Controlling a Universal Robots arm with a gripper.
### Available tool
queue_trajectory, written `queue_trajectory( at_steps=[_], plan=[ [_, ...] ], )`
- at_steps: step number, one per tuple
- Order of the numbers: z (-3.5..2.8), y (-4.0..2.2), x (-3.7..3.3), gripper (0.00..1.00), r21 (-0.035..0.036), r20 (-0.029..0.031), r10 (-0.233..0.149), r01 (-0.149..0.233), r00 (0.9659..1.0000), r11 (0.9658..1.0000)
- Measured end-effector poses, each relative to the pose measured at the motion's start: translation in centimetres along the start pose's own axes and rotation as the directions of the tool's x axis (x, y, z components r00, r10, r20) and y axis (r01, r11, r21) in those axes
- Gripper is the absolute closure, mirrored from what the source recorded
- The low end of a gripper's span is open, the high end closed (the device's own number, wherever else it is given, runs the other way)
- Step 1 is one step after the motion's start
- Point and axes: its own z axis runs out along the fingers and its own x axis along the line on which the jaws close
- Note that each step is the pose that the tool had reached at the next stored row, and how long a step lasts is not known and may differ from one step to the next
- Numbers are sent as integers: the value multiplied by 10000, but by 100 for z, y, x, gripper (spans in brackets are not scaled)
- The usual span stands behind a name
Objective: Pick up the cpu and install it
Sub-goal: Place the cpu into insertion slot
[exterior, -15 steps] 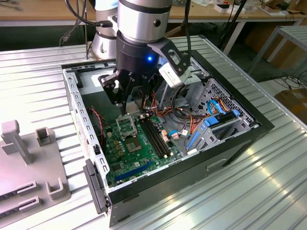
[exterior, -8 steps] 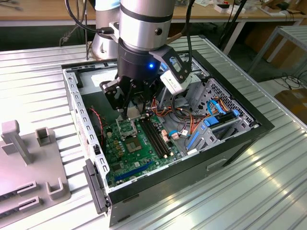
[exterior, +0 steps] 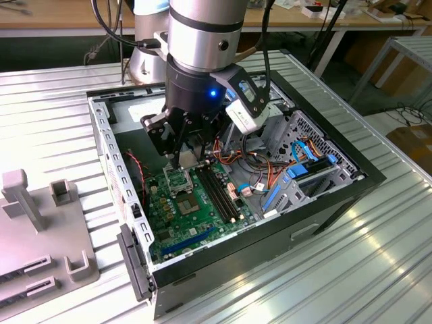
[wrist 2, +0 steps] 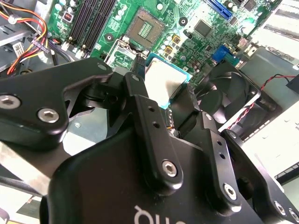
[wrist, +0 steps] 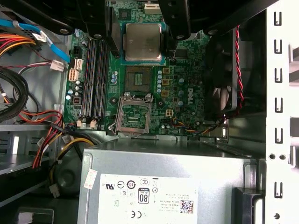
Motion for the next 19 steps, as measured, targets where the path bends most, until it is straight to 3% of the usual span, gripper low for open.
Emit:
queue_trajectory(
  at_steps=[7,9,14,16,19],
  plan=[
    [1,-2,-5,53,0,0,-2,2,10000,10000],
    [9,-4,-50,53,1,-2,63,-63,10000,10000],
    [81,-2,-76,53,10,-30,738,-738,9973,9973],
    [129,9,-90,53,9,-31,782,-782,9969,9969],
    [134,9,-90,53,11,-33,784,-784,9969,9969]
  ],
)
